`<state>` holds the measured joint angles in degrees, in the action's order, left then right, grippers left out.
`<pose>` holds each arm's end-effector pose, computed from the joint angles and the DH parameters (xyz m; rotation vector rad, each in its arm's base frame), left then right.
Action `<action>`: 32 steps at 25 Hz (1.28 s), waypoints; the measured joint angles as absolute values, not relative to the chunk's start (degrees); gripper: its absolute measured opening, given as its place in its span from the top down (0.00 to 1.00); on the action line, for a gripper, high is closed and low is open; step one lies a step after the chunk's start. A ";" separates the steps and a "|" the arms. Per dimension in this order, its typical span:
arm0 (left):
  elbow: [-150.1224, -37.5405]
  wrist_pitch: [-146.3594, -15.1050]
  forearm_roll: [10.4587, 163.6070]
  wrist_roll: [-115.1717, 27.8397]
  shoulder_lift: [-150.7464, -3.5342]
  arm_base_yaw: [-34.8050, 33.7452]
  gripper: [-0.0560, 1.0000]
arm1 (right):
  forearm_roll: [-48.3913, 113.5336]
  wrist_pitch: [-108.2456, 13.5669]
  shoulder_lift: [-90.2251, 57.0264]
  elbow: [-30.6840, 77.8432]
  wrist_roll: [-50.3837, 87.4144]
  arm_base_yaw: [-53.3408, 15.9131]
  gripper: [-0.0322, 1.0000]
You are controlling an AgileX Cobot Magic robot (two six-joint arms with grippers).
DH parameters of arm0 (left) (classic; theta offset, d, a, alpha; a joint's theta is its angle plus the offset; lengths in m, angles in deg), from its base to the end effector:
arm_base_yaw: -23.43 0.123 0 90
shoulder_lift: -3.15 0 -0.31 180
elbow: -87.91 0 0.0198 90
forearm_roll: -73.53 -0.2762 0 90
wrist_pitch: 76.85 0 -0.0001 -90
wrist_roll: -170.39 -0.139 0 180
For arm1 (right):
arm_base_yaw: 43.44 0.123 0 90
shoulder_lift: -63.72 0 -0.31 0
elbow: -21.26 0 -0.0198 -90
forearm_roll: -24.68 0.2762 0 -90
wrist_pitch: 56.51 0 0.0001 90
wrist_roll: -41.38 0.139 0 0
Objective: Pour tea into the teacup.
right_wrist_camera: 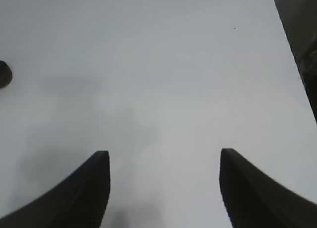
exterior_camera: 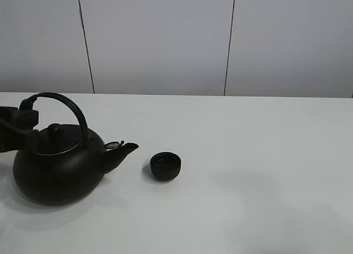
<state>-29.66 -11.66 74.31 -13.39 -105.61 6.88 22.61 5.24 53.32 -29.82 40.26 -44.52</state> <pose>0.2834 -0.0824 0.1082 0.3133 1.8260 -0.1478 0.0444 -0.0053 0.2520 -0.0006 2.1509 -0.0665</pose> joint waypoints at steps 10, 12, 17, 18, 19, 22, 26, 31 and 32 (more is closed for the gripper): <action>-23.33 -13.24 82.27 -12.08 -95.07 7.12 0.68 | 22.61 5.24 53.32 -29.82 40.26 -44.52 0.54; -25.11 -19.59 81.68 -9.61 -93.93 8.30 0.68 | 22.61 5.24 53.32 -29.82 40.26 -44.52 0.54; -33.06 -44.14 75.25 -0.52 -90.38 12.86 0.67 | 22.61 5.24 53.32 -29.82 40.26 -44.52 0.54; -34.78 -49.45 74.02 0.81 -89.09 13.66 0.66 | 22.61 5.24 53.32 -29.82 40.26 -44.52 0.54; -36.95 -54.75 72.56 2.00 -87.75 14.29 0.65 | 22.61 5.24 53.32 -29.82 40.26 -44.52 0.54; -44.12 -69.05 69.57 4.05 -84.73 15.57 0.60 | 22.61 5.24 53.32 -29.82 40.26 -44.52 0.54; -54.89 -84.70 68.71 4.57 -83.69 16.57 0.58 | 22.61 5.24 53.32 -29.82 40.26 -44.52 0.54; -61.55 -93.17 69.41 1.29 -83.69 23.38 0.58 | 22.61 5.24 53.32 -29.82 40.26 -44.52 0.54; -61.87 -94.04 69.90 0.11 -83.69 25.51 0.58 | 22.61 5.24 53.32 -29.82 40.26 -44.52 0.54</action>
<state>-61.87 -94.04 69.90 0.11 -83.69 25.51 22.61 5.24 53.32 -29.82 40.26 -44.52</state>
